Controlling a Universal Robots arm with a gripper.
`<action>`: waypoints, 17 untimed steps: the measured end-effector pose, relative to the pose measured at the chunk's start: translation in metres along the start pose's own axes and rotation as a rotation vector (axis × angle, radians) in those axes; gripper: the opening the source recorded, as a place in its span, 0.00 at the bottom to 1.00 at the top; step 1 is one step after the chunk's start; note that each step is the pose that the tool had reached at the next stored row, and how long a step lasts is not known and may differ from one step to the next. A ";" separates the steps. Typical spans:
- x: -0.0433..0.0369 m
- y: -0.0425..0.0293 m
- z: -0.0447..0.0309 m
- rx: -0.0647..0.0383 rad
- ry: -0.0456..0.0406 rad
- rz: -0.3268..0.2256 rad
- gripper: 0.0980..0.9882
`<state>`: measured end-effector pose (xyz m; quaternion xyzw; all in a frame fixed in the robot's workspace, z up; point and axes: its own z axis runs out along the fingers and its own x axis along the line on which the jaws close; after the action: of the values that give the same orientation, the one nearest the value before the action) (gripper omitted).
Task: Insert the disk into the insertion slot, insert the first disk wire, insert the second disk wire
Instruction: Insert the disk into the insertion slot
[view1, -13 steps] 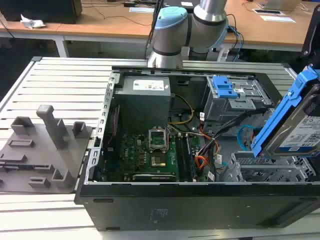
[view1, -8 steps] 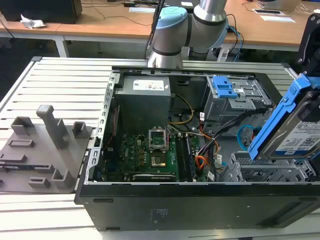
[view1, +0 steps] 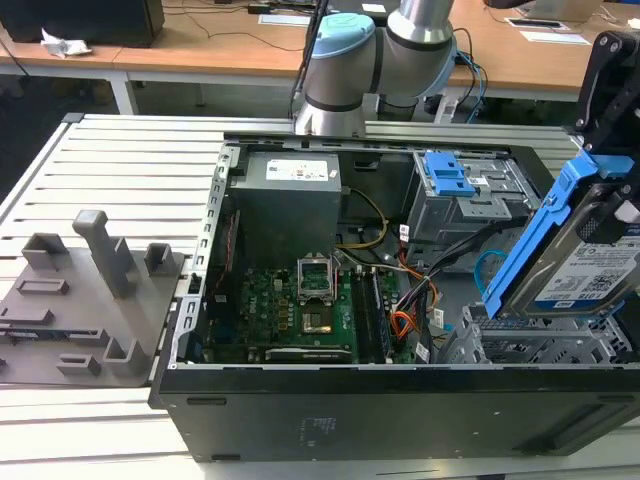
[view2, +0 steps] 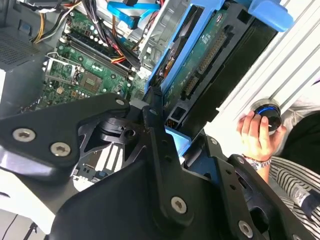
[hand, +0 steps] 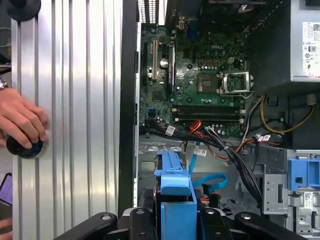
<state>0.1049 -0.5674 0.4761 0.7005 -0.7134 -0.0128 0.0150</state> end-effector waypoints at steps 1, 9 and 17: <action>-0.0012 0.0004 0.0002 0.000 -0.0001 0.000 0.30; -0.0026 0.0036 0.0040 0.000 -0.0001 0.000 0.30; -0.0027 0.0037 0.0134 0.000 -0.0001 0.000 0.30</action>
<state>0.1008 -0.5647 0.4628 0.7005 -0.7134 -0.0129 0.0150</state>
